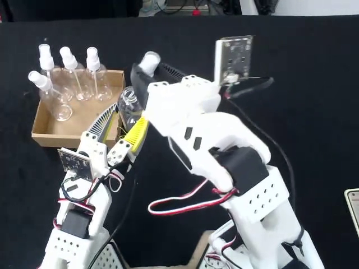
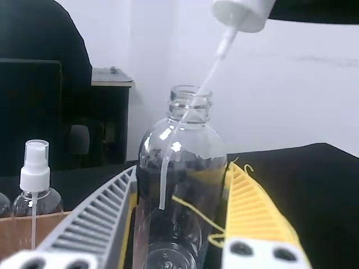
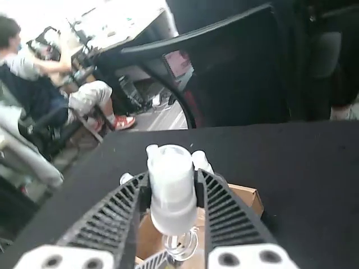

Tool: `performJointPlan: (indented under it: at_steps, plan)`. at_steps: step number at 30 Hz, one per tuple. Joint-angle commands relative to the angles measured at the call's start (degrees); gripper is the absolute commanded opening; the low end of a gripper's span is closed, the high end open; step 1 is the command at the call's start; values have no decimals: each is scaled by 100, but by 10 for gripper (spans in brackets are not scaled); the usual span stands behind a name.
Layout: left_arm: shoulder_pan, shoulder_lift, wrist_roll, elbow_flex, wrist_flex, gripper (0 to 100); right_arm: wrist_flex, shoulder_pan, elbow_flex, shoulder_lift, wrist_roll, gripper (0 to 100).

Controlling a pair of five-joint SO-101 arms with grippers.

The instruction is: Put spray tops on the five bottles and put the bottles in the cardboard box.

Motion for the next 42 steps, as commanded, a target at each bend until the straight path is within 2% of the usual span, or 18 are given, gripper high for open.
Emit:
performJointPlan:
  at_steps: [1, 6, 12, 18, 24, 30, 36, 42]
  plan:
    - [13, -70, -9, 119, -132, 173, -246, -281, 163, -40, 545, 55]
    - [13, -70, -9, 119, -123, 173, -826, -545, 646, -48, 1160, 54]
    - [13, -70, -9, 119, 53, 173, -879, -668, 927, -295, 1996, 54]
    - [13, -70, -9, 119, 26, 173, -914, -501, 1209, -391, 2725, 56]
    - [40, -70, -9, 119, 26, 173, -1503, -466, 1648, -145, 2813, 57]
    - [22, -70, -9, 119, 26, 173, -1538, -475, 1596, -127, 2804, 59]
    - [13, -70, -9, 119, 53, 173, -1327, -466, 1587, -136, 2760, 232]
    - [4, -70, -9, 119, 35, 173, -1055, -501, 1174, -136, 2760, 212]
